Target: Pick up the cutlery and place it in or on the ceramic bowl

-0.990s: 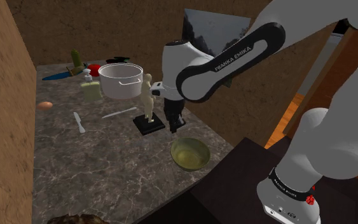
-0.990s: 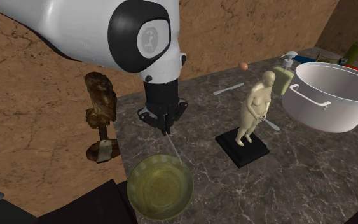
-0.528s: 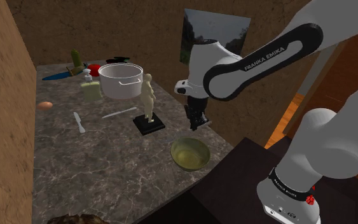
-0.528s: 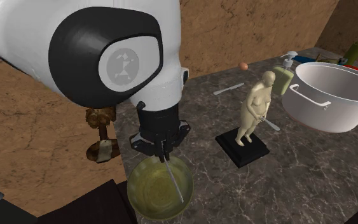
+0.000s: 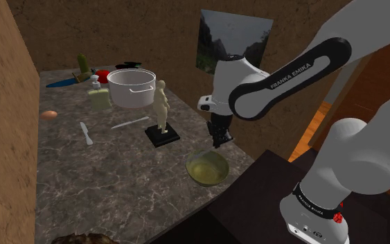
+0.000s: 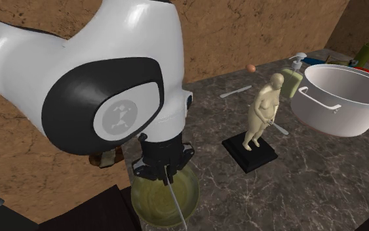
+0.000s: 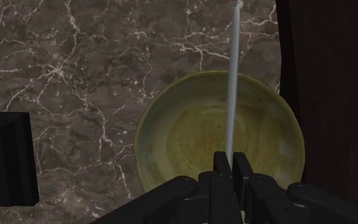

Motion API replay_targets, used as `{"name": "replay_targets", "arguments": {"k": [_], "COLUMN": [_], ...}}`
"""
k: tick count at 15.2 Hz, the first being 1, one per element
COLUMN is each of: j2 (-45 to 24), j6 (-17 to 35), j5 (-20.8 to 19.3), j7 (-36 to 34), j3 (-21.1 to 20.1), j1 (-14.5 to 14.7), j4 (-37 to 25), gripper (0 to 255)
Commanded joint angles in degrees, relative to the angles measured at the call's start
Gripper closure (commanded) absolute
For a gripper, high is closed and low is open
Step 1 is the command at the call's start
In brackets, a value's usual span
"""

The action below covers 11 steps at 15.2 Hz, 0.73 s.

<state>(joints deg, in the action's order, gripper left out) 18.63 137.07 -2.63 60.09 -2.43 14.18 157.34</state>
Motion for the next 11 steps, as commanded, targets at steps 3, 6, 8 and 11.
{"name": "replay_targets", "arguments": {"k": [3, 6, 8, 11], "j2": [-3.0, -5.5, -7.3, -9.7], "j6": [4.0, 7.1, 9.2, 11.9], "j5": [-0.3, -0.7, -1.0, -1.5], "j7": [-0.5, -0.8, -1.1, -1.5], "j3": [-0.2, -0.3, -0.3, -0.4], "j1": [-0.1, -0.3, -0.4, -0.6], "j4": [1.0, 1.6, 1.9, 2.2], "gripper": [255, 255, 255, 255]}}
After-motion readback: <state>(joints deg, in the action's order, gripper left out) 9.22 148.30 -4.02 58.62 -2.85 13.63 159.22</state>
